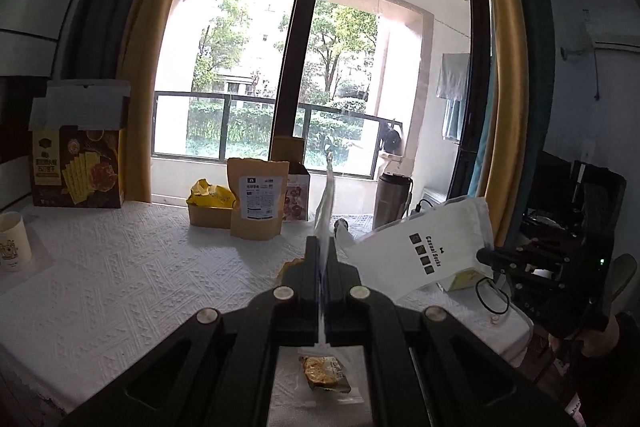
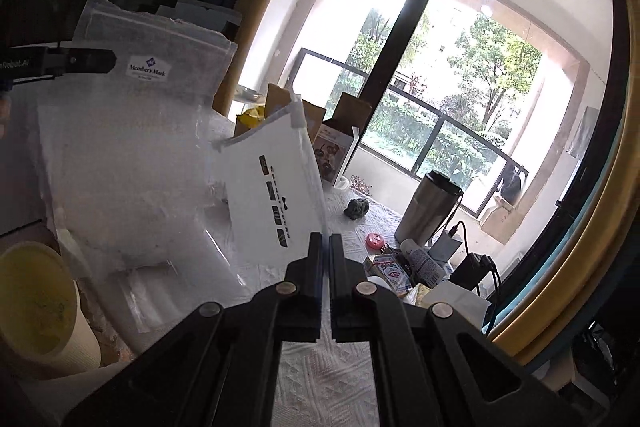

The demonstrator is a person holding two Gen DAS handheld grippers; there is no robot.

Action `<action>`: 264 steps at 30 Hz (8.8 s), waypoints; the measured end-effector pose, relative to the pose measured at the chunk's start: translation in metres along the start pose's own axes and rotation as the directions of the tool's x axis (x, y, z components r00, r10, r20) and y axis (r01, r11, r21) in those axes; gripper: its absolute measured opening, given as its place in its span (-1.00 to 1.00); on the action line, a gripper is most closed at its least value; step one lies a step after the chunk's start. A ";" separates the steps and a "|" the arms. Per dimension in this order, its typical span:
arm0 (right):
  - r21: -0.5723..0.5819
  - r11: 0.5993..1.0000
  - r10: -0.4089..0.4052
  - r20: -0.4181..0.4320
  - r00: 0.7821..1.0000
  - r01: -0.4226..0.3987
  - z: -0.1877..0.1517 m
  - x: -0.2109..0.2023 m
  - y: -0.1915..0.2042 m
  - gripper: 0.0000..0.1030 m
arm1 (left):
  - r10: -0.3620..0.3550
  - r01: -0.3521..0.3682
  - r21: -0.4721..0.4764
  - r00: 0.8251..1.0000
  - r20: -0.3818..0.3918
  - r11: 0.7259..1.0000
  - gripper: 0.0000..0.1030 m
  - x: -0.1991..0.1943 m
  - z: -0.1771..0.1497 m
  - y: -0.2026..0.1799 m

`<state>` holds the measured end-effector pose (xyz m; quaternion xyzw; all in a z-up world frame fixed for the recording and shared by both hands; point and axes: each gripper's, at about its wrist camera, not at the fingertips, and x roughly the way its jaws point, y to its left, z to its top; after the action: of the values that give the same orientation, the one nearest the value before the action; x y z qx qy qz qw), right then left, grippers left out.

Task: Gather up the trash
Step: 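Lift both bags and carry them over the yellow wastebasket, then open both tools to drop the bags into the wastebasket, then move both open tools back over the table toward the wrapped snack, then grasp the wrapped bread snack with the left tool while the right tool grasps a clear bag, then carry the snack and clear bag over the yellow wastebasket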

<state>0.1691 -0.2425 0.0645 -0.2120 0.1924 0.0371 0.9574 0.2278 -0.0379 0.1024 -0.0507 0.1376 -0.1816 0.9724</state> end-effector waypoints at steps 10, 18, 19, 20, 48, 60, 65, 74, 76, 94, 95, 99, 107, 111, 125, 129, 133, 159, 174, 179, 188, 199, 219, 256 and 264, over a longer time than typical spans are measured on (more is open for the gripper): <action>-0.019 0.999 0.035 0.078 0.996 -0.033 0.011 -0.039 0.025 -0.96 | 0.061 -0.063 0.032 0.997 0.048 0.998 -0.99 -0.061 0.000 0.005; -0.005 0.994 0.113 0.122 0.986 -0.113 0.014 -0.061 0.051 -0.96 | 0.135 -0.136 0.033 0.990 0.037 0.990 -0.99 -0.097 -0.018 0.024; -0.001 0.992 0.127 0.126 0.984 -0.128 0.014 -0.063 0.054 -0.96 | 0.144 -0.145 0.034 0.989 0.031 0.989 -0.99 -0.102 -0.022 0.027; 0.004 0.990 0.142 0.130 0.981 -0.144 0.013 -0.064 0.057 -0.96 | 0.156 -0.157 0.036 0.987 0.023 0.987 -0.99 -0.107 -0.027 0.030; -0.031 0.893 0.450 0.076 0.890 -0.449 -0.035 -0.077 0.186 -0.96 | 0.292 -0.361 -0.128 0.879 -0.377 0.924 -0.99 -0.112 -0.229 0.103; -0.089 0.851 0.517 -0.030 0.856 -0.517 -0.057 -0.061 0.231 -0.96 | 0.314 -0.440 -0.149 0.803 -0.507 0.886 -0.75 -0.093 -0.271 0.123; -0.100 0.834 0.537 -0.083 0.840 -0.543 -0.069 -0.047 0.243 -0.96 | 0.318 -0.441 -0.153 0.809 -0.495 0.884 -0.22 -0.105 -0.269 0.125; -0.128 0.789 0.577 -0.179 0.797 -0.601 -0.084 -0.026 0.272 -0.96 | 0.356 -0.468 -0.153 0.813 -0.461 0.870 -0.20 -0.123 -0.257 0.136; -0.138 0.770 0.590 -0.216 0.778 -0.623 -0.089 -0.022 0.283 -0.96 | 0.357 -0.470 -0.157 0.814 -0.459 0.869 -0.19 -0.125 -0.256 0.139; -0.042 0.607 0.705 -0.433 0.562 -0.794 -0.118 0.022 0.351 -0.46 | 0.372 -0.480 -0.165 0.819 -0.437 0.862 -0.17 -0.137 -0.249 0.149; -0.042 0.609 0.702 -0.435 0.563 -0.792 -0.119 0.023 0.354 -0.41 | 0.376 -0.483 -0.164 0.818 -0.436 0.860 -0.17 -0.138 -0.248 0.149; -0.037 0.614 0.711 -0.407 0.573 -0.788 -0.115 0.020 0.348 -0.40 | 0.385 -0.489 -0.160 0.817 -0.430 0.858 -0.14 -0.140 -0.244 0.149; -0.024 0.680 0.688 -0.327 0.648 -0.733 -0.102 0.006 0.304 -0.39 | 0.378 -0.471 -0.148 0.828 -0.415 0.870 -0.09 -0.133 -0.235 0.140; -0.017 0.705 0.675 -0.293 0.677 -0.709 -0.095 0.000 0.282 -0.39 | 0.369 -0.457 -0.138 0.833 -0.412 0.879 -0.08 -0.128 -0.229 0.133; 0.029 0.759 0.640 -0.215 0.738 -0.650 -0.091 -0.005 0.222 -0.39 | 0.325 -0.382 -0.089 0.869 -0.374 0.920 -0.01 -0.096 -0.203 0.092; 0.044 0.770 0.631 -0.197 0.750 -0.636 -0.094 -0.005 0.205 -0.39 | 0.309 -0.357 -0.075 0.880 -0.361 0.931 0.01 -0.085 -0.195 0.078; 0.062 0.783 0.619 -0.174 0.766 -0.619 -0.095 -0.005 0.187 -0.39 | 0.289 -0.329 -0.063 0.893 -0.346 0.942 0.03 -0.074 -0.186 0.065; 0.196 0.841 0.527 -0.083 0.846 -0.505 -0.120 0.018 0.071 -0.39 | 0.144 -0.148 0.014 0.933 -0.329 0.989 0.17 0.031 -0.150 -0.017; 0.257 0.856 0.481 -0.075 0.874 -0.449 -0.125 0.040 0.034 -0.38 | 0.113 -0.118 0.002 0.941 -0.320 0.993 0.28 0.095 -0.133 -0.022; 0.267 0.859 0.471 -0.080 0.878 -0.437 -0.122 0.048 0.030 -0.38 | 0.116 -0.121 0.007 0.925 -0.361 0.993 0.28 0.116 -0.135 -0.017; 0.287 0.861 0.460 -0.093 0.883 -0.419 -0.108 0.062 0.028 -0.38 | 0.105 -0.094 0.048 0.922 -0.372 0.994 0.14 0.128 -0.139 -0.013; 0.278 0.885 0.428 -0.168 0.888 -0.374 -0.078 0.095 0.037 -0.16 | 0.068 -0.070 0.004 0.943 -0.327 0.998 -0.28 0.111 -0.139 0.008; 0.382 0.855 0.474 -0.303 0.827 -0.350 -0.047 0.180 0.051 0.13 | 0.093 -0.128 -0.096 0.948 -0.305 0.987 -0.28 0.077 -0.150 0.068; 0.209 0.930 0.314 -0.019 0.949 -0.304 -0.010 0.021 0.043 -0.98 | 0.131 -0.143 -0.045 0.971 -0.198 0.989 -0.28 -0.009 -0.125 0.038; 0.197 0.928 0.312 0.045 0.949 -0.315 -0.002 -0.018 0.044 -0.98 | 0.163 -0.171 -0.033 0.972 -0.168 0.985 -0.28 -0.040 -0.119 0.034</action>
<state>0.1447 -0.2030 0.0526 -0.0802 0.2206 0.1712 0.9569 0.1691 0.0025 -0.0067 -0.0465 0.2254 -0.0997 0.9680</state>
